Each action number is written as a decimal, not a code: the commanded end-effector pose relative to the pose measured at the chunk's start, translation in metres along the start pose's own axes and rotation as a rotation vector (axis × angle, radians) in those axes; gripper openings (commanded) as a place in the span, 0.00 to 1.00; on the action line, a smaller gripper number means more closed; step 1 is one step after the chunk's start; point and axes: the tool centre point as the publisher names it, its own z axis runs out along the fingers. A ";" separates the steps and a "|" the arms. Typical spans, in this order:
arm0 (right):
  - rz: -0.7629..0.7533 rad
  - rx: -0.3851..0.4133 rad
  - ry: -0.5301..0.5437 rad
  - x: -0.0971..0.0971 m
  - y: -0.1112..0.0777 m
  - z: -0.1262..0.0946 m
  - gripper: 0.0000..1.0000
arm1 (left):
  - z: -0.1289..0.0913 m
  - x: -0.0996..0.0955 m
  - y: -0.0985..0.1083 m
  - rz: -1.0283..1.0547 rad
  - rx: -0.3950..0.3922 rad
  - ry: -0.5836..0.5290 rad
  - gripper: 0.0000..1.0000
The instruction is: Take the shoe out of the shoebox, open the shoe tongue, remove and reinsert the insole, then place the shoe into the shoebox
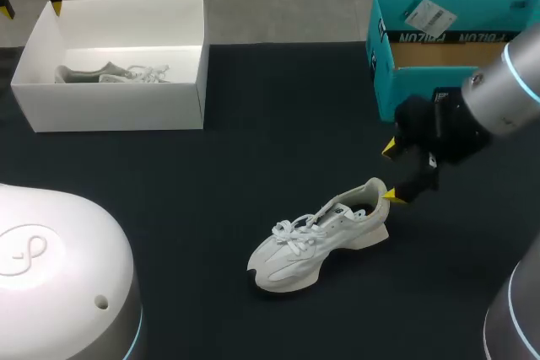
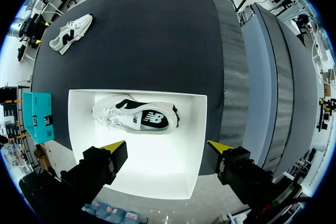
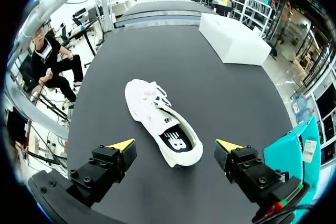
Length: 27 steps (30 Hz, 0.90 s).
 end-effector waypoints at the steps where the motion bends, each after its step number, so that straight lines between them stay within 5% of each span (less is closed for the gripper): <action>1: -0.044 -0.043 -0.011 0.004 -0.015 -0.004 1.00 | 0.000 0.000 -0.001 -0.001 -0.003 0.003 1.00; 6: -0.113 0.034 0.004 0.001 -0.025 -0.001 1.00 | 0.000 0.000 -0.001 -0.001 -0.003 0.003 1.00; 27: -0.113 0.034 0.004 0.001 -0.025 -0.001 1.00 | 0.000 0.000 -0.001 -0.001 -0.003 0.003 1.00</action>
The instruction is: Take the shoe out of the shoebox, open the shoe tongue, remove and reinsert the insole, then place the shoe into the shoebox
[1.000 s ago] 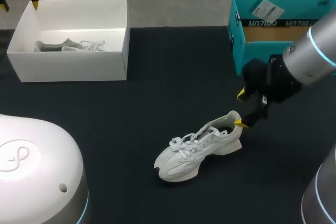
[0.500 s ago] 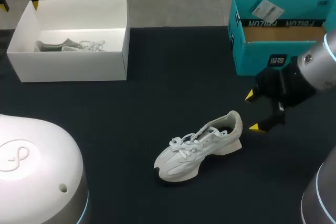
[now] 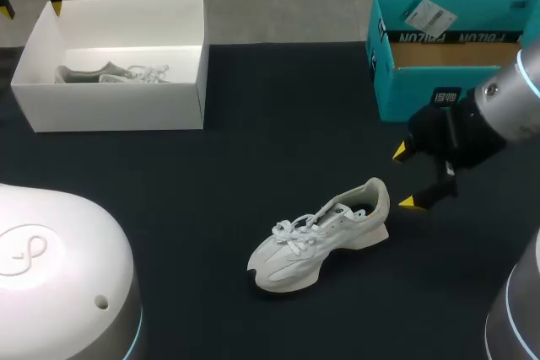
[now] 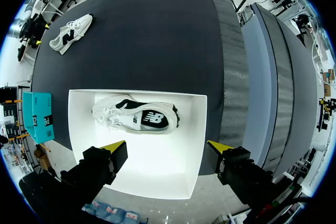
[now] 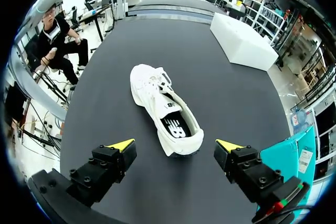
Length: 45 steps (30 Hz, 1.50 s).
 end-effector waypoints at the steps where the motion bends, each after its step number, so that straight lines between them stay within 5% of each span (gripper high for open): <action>1: 0.001 -0.013 -0.010 0.000 -0.003 0.001 1.00 | 0.000 0.000 -0.001 -0.001 -0.003 0.003 1.00; 14: -0.080 -0.299 0.050 -0.023 -0.034 0.017 1.00 | 0.000 0.000 -0.001 -0.001 -0.003 0.003 1.00; 24: -0.115 -0.318 0.069 -0.041 -0.043 0.035 1.00 | 0.000 0.000 -0.001 -0.001 -0.003 0.003 1.00; 35: -0.197 -0.392 0.234 -0.058 -0.050 0.068 1.00 | 0.000 0.000 -0.001 -0.001 -0.003 0.003 1.00; 45: -0.170 -0.416 0.300 -0.042 -0.053 0.100 1.00 | 0.000 0.000 -0.001 -0.001 -0.003 0.003 1.00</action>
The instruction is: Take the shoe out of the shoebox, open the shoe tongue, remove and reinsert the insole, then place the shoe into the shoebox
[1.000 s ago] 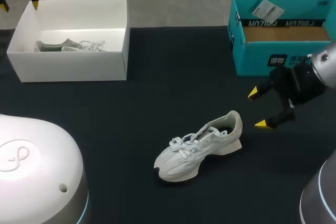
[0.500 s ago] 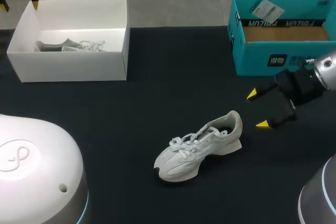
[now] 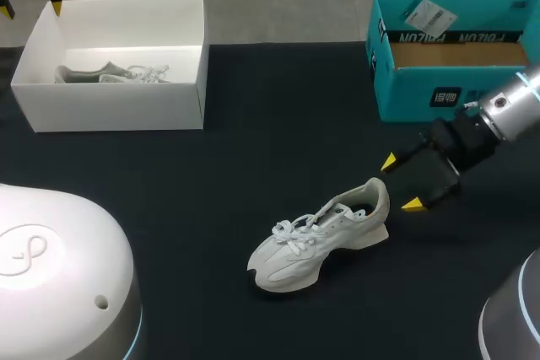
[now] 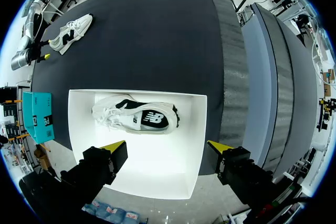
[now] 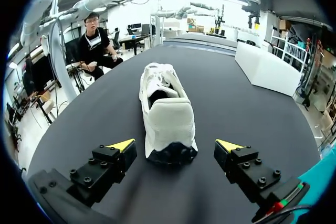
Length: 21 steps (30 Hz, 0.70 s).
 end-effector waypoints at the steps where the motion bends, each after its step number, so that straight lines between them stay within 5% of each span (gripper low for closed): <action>1: 0.008 -0.027 0.035 -0.005 -0.009 0.015 1.00 | 0.000 0.000 -0.001 -0.001 -0.003 0.003 1.00; 21: 0.021 -0.097 0.131 0.012 -0.003 0.062 1.00 | 0.000 0.000 -0.001 -0.001 -0.003 0.003 1.00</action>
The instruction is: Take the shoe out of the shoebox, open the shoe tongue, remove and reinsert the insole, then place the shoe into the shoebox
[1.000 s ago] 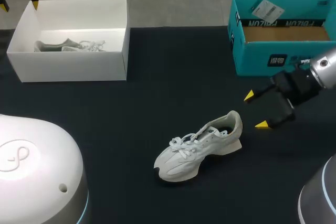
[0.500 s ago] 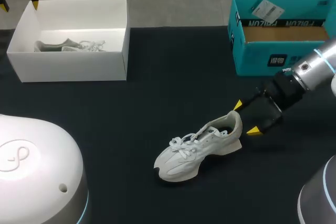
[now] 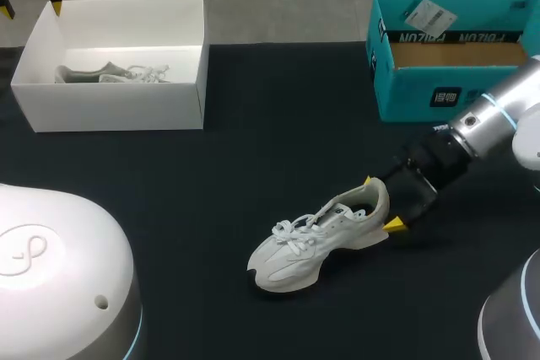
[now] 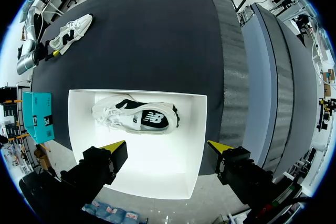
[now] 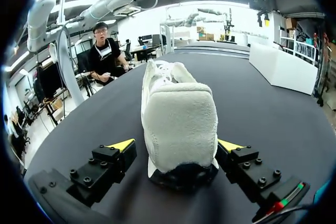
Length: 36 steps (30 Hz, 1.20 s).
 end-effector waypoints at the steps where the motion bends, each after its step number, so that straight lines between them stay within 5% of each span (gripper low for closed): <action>1: 0.000 -0.004 0.011 -0.004 -0.002 0.009 1.00 | 0.000 0.000 -0.001 -0.001 -0.003 0.003 1.00; 27: -0.053 -0.025 -0.081 -0.012 0.001 0.040 1.00 | 0.000 0.000 -0.001 -0.001 -0.003 0.003 1.00; 28: -0.054 -0.024 -0.078 -0.012 0.001 0.041 0.53 | 0.000 0.000 -0.001 -0.001 -0.003 0.003 1.00; 29: -0.054 -0.022 -0.077 -0.011 0.001 0.042 0.33 | 0.000 0.000 -0.001 -0.001 -0.003 0.003 1.00; 30: -0.054 -0.021 -0.076 -0.011 0.001 0.043 0.00 | 0.000 0.000 -0.001 -0.001 -0.003 0.003 1.00; 36: -0.018 -0.024 -0.134 -0.001 0.003 0.037 0.00 | 0.000 0.000 -0.001 -0.001 -0.003 0.003 1.00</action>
